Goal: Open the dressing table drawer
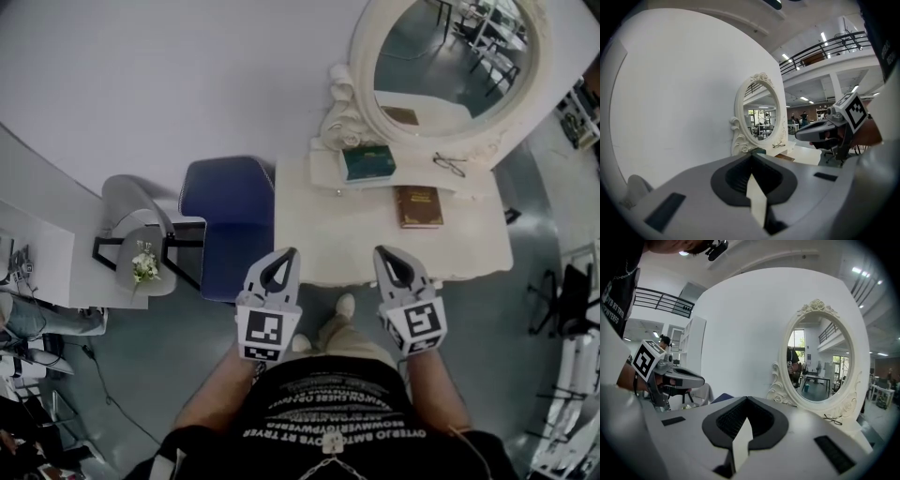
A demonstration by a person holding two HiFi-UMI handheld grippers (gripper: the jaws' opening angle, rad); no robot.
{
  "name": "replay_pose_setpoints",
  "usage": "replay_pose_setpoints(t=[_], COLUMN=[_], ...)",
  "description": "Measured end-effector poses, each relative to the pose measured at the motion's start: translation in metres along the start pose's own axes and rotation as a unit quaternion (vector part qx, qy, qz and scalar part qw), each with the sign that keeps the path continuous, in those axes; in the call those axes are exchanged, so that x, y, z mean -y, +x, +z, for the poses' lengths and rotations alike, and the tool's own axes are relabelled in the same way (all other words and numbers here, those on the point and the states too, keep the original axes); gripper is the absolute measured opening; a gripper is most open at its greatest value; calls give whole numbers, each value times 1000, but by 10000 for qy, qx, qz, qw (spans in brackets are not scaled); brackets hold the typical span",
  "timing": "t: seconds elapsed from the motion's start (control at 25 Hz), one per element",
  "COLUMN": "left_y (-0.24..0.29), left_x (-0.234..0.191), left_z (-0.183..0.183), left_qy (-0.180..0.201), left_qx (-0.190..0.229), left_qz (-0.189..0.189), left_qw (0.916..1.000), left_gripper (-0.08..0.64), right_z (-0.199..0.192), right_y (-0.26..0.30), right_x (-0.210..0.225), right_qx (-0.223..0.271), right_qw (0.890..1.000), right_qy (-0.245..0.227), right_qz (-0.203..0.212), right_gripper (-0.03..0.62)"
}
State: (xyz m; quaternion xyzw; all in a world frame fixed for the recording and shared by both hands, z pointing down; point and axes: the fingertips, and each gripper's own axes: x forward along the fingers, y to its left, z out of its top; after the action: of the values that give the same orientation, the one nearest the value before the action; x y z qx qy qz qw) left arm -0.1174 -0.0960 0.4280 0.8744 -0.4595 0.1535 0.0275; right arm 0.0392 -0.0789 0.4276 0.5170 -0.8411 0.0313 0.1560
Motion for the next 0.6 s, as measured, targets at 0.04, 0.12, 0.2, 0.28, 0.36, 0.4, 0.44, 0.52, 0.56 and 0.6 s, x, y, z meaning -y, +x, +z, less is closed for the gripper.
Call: replay_pose_setpoints(t=[0.04, 0.12, 0.2, 0.28, 0.36, 0.4, 0.44, 0.52, 0.56, 0.6], left_y=[6, 16, 29, 41, 53, 57, 62, 71, 75, 80], left_x=[1, 4, 5, 5, 4, 4, 5, 5, 4, 4], left_z=[-1, -1, -1, -4, -7, -8, -8, -6, -5, -5], left_qy=[-6, -11, -7, -26, -65, -79, -92, -126, -144, -162], left_qx=[-32, -85, -135, -207, -278, -304, -319, -324, -320, -319], left_qz=[3, 6, 11, 30, 54, 66, 75, 77, 74, 74], left_qw=[10000, 10000, 9999, 9998, 9996, 9995, 9994, 9994, 9994, 9993], left_gripper=[3, 3, 3, 3, 3, 3, 3, 3, 3, 3], right_z=[2, 6, 3, -1, -1, 0, 1, 0, -1, -2], right_y=[4, 12, 19, 27, 35, 38, 41, 47, 50, 53], right_x=[4, 12, 20, 27, 33, 35, 38, 46, 49, 53], right_qx=[27, 96, 19, -63, -66, -62, -60, -72, -90, -107], right_qw=[10000, 9999, 9999, 9997, 9996, 9995, 9994, 9992, 9991, 9990], right_qy=[-7, -27, 19, 62, 77, 86, 81, 55, 60, 71], right_qz=[33, 92, 147, 212, 275, 305, 336, 389, 408, 423], right_gripper=[2, 2, 2, 2, 2, 2, 2, 2, 2, 2])
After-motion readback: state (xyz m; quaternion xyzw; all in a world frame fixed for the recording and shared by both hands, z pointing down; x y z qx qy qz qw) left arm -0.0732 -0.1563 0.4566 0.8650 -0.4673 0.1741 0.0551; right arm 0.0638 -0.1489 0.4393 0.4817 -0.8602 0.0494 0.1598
